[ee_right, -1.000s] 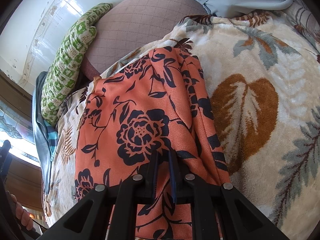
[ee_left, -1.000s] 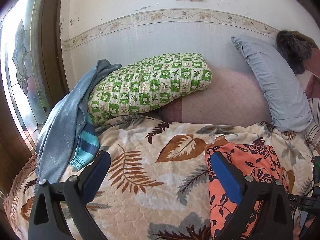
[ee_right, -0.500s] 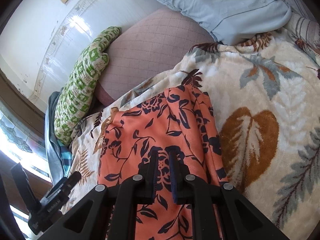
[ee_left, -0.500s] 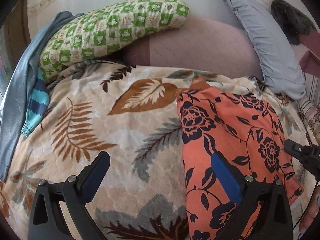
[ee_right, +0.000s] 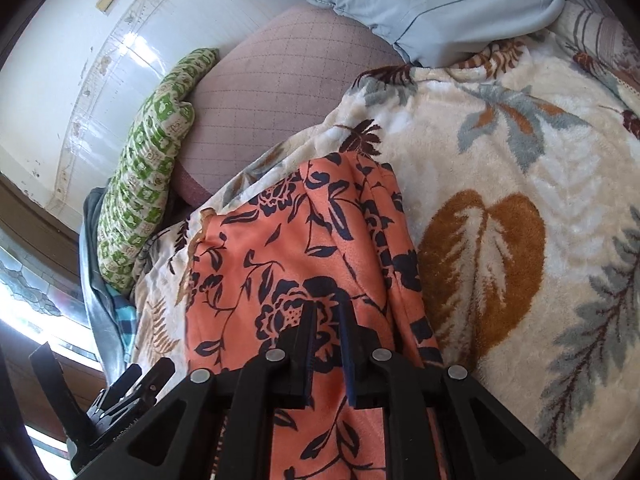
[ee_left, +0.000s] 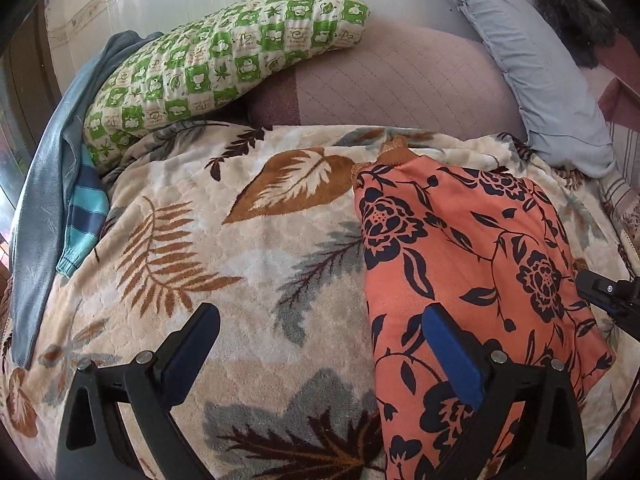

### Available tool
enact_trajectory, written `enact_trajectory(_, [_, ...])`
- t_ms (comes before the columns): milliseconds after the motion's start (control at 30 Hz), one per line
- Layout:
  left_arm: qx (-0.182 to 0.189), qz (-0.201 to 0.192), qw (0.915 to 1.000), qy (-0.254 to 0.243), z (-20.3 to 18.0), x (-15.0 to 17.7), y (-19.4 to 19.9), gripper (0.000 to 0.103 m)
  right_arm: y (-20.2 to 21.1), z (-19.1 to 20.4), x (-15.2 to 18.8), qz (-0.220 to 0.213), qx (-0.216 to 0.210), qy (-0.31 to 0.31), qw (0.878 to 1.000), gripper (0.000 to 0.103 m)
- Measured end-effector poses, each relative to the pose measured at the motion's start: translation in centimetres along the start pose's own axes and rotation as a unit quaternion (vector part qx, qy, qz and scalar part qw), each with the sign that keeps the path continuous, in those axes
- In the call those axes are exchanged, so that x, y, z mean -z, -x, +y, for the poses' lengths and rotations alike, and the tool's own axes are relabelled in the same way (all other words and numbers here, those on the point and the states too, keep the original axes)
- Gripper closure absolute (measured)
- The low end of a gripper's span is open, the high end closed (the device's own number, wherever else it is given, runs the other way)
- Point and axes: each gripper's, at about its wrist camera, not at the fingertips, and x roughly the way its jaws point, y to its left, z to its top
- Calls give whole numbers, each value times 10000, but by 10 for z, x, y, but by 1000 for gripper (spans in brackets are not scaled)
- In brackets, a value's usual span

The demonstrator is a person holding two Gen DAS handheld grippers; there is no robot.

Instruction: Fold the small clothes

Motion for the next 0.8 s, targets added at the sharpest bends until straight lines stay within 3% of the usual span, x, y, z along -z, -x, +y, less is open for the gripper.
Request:
enact_trajectory(167, [-381, 319, 9975, -508, -17, 14, -19, 2, 11, -1, 21, 315, 241, -105, 9992, 87])
enact_trajectory(233, [-438, 198, 9969, -628, -20, 18, -19, 2, 3, -7, 30, 600, 503, -71, 9969, 88])
enact_trajectory(300, [-439, 250, 9967, -638, -19, 16, -17, 2, -2, -11, 36, 749, 484, -73, 9960, 90])
enact_trajectory(400, [-273, 268, 9983, -443, -11, 14, -7, 2, 9, -12, 36, 614, 323, -113, 9975, 90])
enact_trajectory(500, [-132, 243, 9989, -384, -6, 16, 0, 2, 19, -15, 37, 476, 441, -49, 9979, 90])
enact_trajectory(633, [-352, 331, 9958, -784, -14, 32, -9, 2, 11, -28, 45, 851, 617, -218, 9942, 90])
enact_trajectory(733, [-389, 210, 9945, -954, -15, 43, -14, 1, 11, -31, 49, 852, 591, -201, 9944, 90])
enact_trajectory(800, [-340, 331, 9945, -936, -10, 44, -15, 1, 15, -31, 52, 862, 596, -231, 9942, 90])
